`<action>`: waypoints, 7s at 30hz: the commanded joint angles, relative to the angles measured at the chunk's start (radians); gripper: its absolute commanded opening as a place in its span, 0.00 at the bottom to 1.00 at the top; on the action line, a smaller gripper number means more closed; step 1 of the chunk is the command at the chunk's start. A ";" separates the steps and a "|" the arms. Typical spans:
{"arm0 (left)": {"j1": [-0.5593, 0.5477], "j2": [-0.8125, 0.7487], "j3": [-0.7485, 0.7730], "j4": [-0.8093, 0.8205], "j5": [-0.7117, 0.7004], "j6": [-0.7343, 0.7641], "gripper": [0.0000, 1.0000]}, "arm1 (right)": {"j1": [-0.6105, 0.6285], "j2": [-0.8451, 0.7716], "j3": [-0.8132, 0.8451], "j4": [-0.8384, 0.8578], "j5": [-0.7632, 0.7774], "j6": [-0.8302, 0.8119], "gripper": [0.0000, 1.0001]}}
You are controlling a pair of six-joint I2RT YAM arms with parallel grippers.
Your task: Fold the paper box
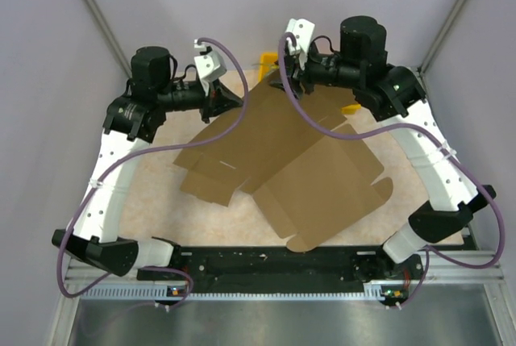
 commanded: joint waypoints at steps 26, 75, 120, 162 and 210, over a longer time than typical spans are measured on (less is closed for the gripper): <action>0.048 -0.646 -0.694 0.519 -0.660 -0.467 0.80 | -0.210 -0.288 -0.236 0.094 -0.138 0.100 0.00; 0.324 -0.338 -0.342 0.464 0.245 -0.259 0.00 | 0.015 -0.118 0.055 -0.050 -0.029 -0.019 0.95; 0.272 -0.401 -0.289 0.631 -0.144 -0.651 0.58 | 0.270 -0.055 0.068 -0.154 0.293 -0.171 0.00; 0.054 -0.201 -0.251 0.706 0.285 -0.513 0.43 | 0.258 -0.159 -0.044 -0.050 0.143 -0.005 0.00; 0.345 -0.867 -1.109 0.660 -0.432 -0.887 0.62 | -0.087 -0.276 -0.356 0.110 0.022 0.218 0.00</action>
